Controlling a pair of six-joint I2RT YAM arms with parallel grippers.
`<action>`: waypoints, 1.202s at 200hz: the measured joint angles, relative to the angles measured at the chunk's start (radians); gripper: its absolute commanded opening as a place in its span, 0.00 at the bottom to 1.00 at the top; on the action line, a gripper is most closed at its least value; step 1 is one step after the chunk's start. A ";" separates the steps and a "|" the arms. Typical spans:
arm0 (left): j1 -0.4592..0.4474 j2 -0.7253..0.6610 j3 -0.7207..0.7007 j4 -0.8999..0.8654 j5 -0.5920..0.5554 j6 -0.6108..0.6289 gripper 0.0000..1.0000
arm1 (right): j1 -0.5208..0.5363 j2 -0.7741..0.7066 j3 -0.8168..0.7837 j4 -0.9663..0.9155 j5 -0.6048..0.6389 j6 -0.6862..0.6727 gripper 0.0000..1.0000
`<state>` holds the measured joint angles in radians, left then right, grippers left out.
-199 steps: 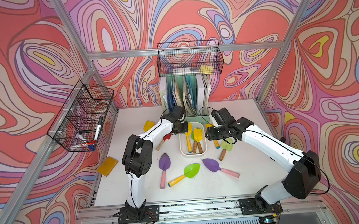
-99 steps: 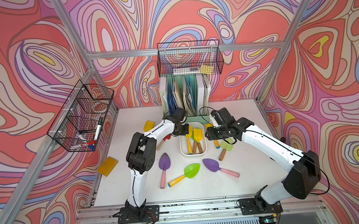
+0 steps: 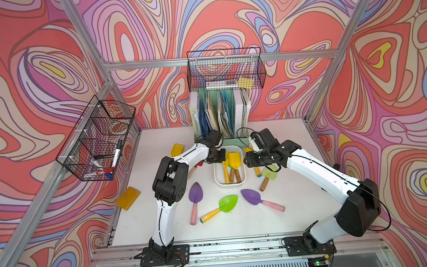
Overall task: Put the shovel into the storage box
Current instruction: Place the shovel in the storage box, then pick up the shovel from the center of the board.
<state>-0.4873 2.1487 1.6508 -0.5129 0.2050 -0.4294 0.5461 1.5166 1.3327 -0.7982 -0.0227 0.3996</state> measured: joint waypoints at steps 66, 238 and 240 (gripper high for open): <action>-0.003 0.010 0.015 0.011 0.025 -0.017 0.44 | 0.000 0.005 0.000 0.002 0.000 -0.007 0.51; -0.027 0.000 0.116 -0.069 -0.012 -0.032 0.65 | 0.000 0.021 -0.010 -0.003 0.035 -0.012 0.51; -0.028 0.000 0.116 -0.071 -0.013 -0.032 0.65 | 0.000 0.022 -0.010 -0.003 0.037 -0.012 0.51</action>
<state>-0.5152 2.1483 1.7672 -0.5835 0.1921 -0.4610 0.5461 1.5387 1.3231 -0.8013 0.0143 0.3878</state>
